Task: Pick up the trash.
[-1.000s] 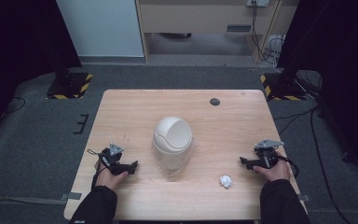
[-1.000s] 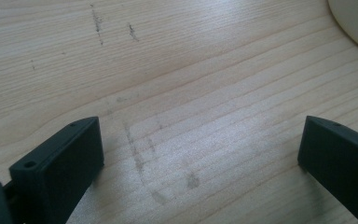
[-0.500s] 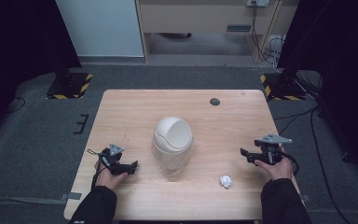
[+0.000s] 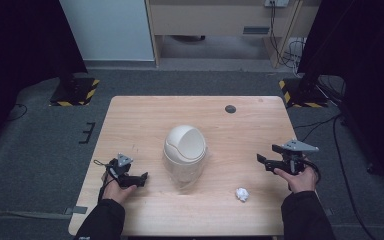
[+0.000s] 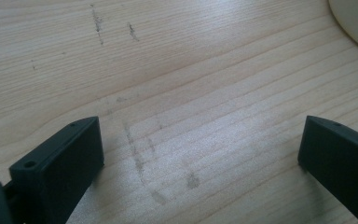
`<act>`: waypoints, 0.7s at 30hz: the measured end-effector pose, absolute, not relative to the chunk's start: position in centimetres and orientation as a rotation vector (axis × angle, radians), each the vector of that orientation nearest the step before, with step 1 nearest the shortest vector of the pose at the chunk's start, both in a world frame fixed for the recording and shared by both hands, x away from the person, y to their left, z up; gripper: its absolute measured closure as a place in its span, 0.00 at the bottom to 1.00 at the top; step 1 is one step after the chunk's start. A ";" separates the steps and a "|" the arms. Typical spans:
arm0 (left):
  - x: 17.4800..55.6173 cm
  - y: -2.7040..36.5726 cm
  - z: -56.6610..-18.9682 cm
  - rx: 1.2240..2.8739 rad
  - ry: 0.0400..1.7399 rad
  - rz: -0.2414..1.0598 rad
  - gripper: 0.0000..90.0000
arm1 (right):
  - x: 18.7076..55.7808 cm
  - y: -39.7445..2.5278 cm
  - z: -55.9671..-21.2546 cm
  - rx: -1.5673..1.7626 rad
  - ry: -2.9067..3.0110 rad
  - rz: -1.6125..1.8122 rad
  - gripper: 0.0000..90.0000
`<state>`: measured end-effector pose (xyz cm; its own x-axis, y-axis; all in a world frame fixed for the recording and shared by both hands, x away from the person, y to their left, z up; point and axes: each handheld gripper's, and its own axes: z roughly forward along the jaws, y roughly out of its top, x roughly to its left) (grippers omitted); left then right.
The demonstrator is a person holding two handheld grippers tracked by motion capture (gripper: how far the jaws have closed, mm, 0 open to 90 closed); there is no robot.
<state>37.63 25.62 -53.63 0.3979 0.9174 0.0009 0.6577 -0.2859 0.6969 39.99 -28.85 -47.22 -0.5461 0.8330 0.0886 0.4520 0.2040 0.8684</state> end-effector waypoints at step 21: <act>37.6 25.6 -53.6 2.042 1.339 0.545 0.00 | 39.7 -27.0 -42.4 1.059 2.015 1.385 0.22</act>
